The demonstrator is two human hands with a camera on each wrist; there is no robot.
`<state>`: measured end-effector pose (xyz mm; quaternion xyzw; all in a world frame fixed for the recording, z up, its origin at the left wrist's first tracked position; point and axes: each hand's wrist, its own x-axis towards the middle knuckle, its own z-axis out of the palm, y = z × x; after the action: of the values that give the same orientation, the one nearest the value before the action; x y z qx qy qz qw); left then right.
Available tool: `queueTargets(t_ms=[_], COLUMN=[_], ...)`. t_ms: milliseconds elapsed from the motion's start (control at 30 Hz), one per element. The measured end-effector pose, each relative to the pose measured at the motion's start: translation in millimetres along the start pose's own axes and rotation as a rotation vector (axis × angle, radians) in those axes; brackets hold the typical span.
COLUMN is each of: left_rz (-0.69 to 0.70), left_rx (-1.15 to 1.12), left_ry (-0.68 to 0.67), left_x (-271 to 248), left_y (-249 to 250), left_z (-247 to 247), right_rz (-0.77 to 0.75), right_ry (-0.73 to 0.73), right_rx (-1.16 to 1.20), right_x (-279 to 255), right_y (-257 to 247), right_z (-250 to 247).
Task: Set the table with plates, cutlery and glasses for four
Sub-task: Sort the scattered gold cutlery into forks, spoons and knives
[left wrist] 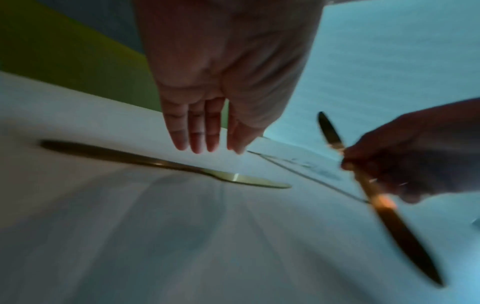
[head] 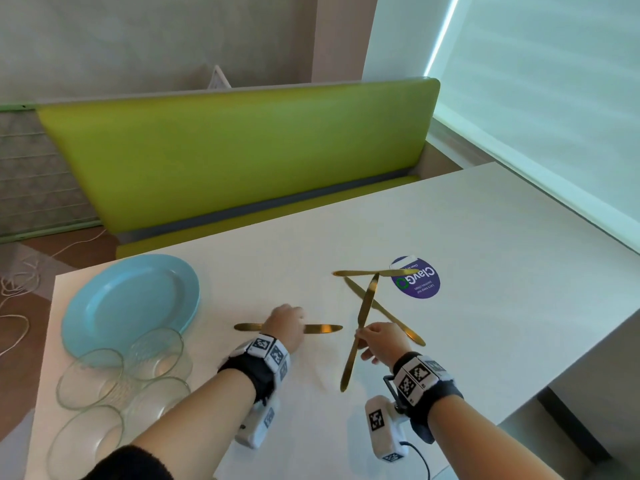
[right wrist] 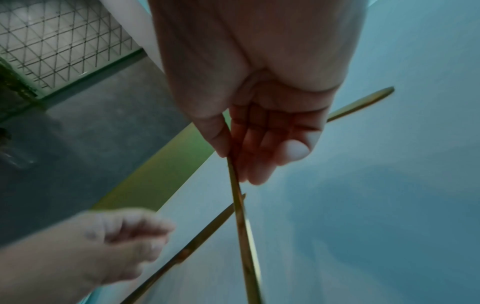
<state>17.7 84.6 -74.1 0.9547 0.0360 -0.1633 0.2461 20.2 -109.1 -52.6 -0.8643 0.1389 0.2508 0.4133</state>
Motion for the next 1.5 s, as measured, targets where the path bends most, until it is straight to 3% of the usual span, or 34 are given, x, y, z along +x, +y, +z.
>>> queueTargets(t_ms=[167,500,633,767,833,900,1033,1167,1500], left_rz=[0.008,0.073,-0.066,-0.212,-0.237,-0.216,-0.191,-0.162,-0.19], left_rx=[0.28,0.433,0.152,-0.505,-0.69,-0.743,-0.625,-0.76,-0.963], left_ry=[-0.016,-0.043,0.03,0.028,-0.012,-0.062,-0.131,-0.217,-0.238], left_x=[9,7,1,-4,-6,-9,-8,-11,-5], left_y=[-33,-31,-17,12,29,42,50,53,49], left_z=[-1,0,-9,-15,-14,-10,2,4,5], right_rz=[0.05,0.033,-0.01,-0.035,-0.046,-0.051,-0.048,-0.086,-0.097], right_ry=[0.01,-0.057,-0.084,-0.097,-0.092,-0.079,-0.053,-0.053,-0.052], right_rx=[0.046,-0.033,-0.064,-0.017,0.006,0.016,-0.014,-0.086,-0.043], right_x=[0,-6,-9,-9,-9,-9,-5,-3,8], right_y=[11,15,5,-12,-21,-29,-37,-36,-38], right_z=[-12,-8,-6,-5,-2,0,2,4,13])
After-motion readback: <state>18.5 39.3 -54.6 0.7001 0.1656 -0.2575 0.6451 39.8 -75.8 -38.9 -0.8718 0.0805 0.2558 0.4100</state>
